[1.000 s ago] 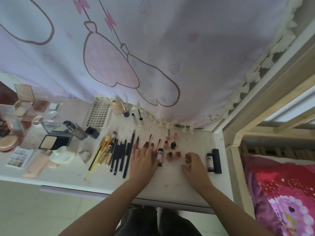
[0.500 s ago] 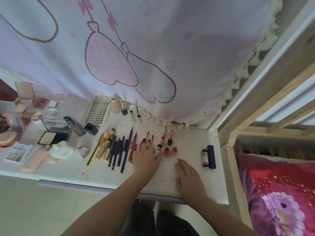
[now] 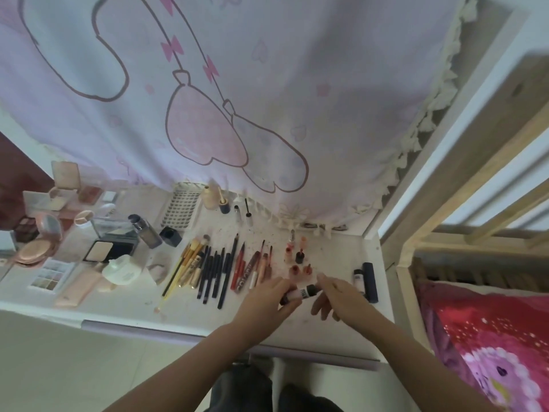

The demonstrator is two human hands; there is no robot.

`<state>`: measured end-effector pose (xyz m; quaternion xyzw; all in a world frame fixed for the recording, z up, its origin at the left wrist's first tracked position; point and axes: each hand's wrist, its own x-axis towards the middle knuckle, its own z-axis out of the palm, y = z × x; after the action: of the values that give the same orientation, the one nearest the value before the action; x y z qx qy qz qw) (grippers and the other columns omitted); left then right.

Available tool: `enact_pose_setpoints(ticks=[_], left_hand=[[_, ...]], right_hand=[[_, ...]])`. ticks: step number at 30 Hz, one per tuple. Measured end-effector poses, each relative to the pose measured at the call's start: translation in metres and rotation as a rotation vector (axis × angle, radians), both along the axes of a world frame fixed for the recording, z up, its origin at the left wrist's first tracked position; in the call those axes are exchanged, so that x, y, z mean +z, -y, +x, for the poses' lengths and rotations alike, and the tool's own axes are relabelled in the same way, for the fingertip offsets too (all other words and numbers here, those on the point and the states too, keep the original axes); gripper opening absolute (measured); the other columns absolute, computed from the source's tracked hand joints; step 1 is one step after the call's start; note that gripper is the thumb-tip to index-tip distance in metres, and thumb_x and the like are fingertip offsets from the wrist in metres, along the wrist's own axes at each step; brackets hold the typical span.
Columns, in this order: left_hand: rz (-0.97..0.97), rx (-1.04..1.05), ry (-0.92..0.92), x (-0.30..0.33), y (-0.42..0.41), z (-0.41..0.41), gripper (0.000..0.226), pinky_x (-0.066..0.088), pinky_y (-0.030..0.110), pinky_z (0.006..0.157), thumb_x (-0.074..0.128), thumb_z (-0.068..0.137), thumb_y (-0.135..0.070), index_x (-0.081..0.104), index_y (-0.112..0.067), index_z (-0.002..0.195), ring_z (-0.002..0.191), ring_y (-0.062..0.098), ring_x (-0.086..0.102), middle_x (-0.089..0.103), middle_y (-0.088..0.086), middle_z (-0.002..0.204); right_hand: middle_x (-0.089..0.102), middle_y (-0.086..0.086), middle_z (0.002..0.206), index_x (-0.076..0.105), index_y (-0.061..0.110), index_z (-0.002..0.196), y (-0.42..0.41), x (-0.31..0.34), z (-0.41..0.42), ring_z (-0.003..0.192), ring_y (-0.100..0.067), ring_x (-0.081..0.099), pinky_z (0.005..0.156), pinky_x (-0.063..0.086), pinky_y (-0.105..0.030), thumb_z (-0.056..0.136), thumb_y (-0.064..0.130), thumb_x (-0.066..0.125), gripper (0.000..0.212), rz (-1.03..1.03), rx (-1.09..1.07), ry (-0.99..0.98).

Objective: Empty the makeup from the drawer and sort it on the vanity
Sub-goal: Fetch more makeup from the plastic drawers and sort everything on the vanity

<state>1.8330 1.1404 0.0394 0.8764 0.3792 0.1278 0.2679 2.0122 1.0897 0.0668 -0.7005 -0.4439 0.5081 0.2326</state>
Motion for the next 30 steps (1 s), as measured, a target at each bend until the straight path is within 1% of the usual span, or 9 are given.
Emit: enact_pose_setpoints(ticks=[4,9,12,16,19,21,24,28,30], left_hand=[[0.026,-0.024,0.019,0.006,0.0,0.006,0.024,0.042,0.019,0.071,0.05,0.093,-0.039,0.057,-0.023,0.109,0.082,0.006,0.05,0.058,-0.008,0.095],[-0.035,-0.041,0.018,0.014,-0.005,0.011,0.027,0.036,0.02,0.071,0.05,0.094,-0.036,0.06,-0.018,0.112,0.087,0.01,0.051,0.061,-0.003,0.098],[-0.112,-0.053,0.028,0.019,-0.006,0.013,0.028,0.04,0.021,0.071,0.047,0.096,-0.035,0.061,-0.018,0.113,0.086,0.011,0.053,0.062,-0.002,0.096],[-0.206,-0.032,0.078,0.021,-0.009,0.009,0.022,0.034,0.005,0.061,0.048,0.096,-0.032,0.065,-0.02,0.103,0.068,-0.005,0.049,0.054,-0.019,0.074],[-0.211,-0.049,0.08,0.021,-0.01,0.009,0.022,0.034,0.004,0.062,0.051,0.095,-0.034,0.064,-0.022,0.108,0.071,-0.014,0.048,0.055,-0.021,0.079],[-0.208,-0.055,0.077,0.021,-0.009,0.009,0.026,0.036,0.003,0.067,0.052,0.094,-0.034,0.062,-0.024,0.117,0.078,-0.011,0.05,0.063,-0.015,0.094],[-0.184,-0.067,0.043,0.019,-0.009,0.011,0.029,0.039,0.013,0.076,0.051,0.094,-0.036,0.059,-0.022,0.119,0.09,0.004,0.055,0.065,-0.005,0.105],[-0.189,-0.057,0.052,0.018,-0.011,0.011,0.027,0.037,0.01,0.071,0.051,0.095,-0.034,0.061,-0.021,0.116,0.087,0.008,0.055,0.065,-0.003,0.102],[-0.185,-0.05,0.048,0.017,-0.013,0.01,0.027,0.036,0.008,0.07,0.052,0.094,-0.034,0.061,-0.021,0.117,0.088,0.008,0.056,0.065,-0.004,0.102]], right_hand=[[0.062,0.005,0.057,0.056,0.021,0.077,-0.002,0.017,0.0,0.046,-0.004,0.047,0.051,0.039,-0.016,0.096,0.049,0.04,0.037,0.065,0.091,0.073],[0.059,0.001,0.065,0.054,0.017,0.076,-0.002,0.012,0.003,0.05,-0.008,0.044,0.05,0.037,-0.02,0.099,0.032,0.043,0.029,0.042,0.063,-0.016],[0.058,0.003,0.069,0.053,0.018,0.082,-0.001,0.009,0.004,0.057,-0.009,0.046,0.055,0.038,-0.021,0.098,0.027,0.046,0.02,0.089,0.068,-0.006],[0.058,0.004,0.082,0.051,0.022,0.099,-0.001,0.011,0.007,0.07,-0.008,0.052,0.064,0.041,-0.018,0.096,0.023,0.051,0.004,0.155,0.158,0.024],[0.061,0.005,0.094,0.051,0.024,0.104,-0.004,0.02,0.012,0.083,-0.009,0.058,0.064,0.045,-0.016,0.096,0.026,0.05,0.008,0.097,0.218,0.007],[0.064,0.005,0.091,0.053,0.023,0.1,-0.007,0.026,0.013,0.078,-0.006,0.06,0.061,0.046,-0.015,0.097,0.036,0.045,0.016,0.031,0.217,-0.005],[0.063,0.008,0.071,0.053,0.021,0.085,-0.011,0.03,0.013,0.055,0.0,0.052,0.056,0.042,-0.014,0.098,0.044,0.036,0.031,-0.01,0.243,0.095],[0.064,0.009,0.085,0.051,0.028,0.092,-0.013,0.026,0.016,0.071,-0.003,0.055,0.062,0.042,-0.015,0.093,0.034,0.055,0.007,0.033,0.264,0.069],[0.066,0.009,0.089,0.051,0.03,0.094,-0.014,0.028,0.016,0.071,-0.004,0.058,0.059,0.044,-0.016,0.091,0.04,0.056,0.012,0.019,0.213,0.032]])
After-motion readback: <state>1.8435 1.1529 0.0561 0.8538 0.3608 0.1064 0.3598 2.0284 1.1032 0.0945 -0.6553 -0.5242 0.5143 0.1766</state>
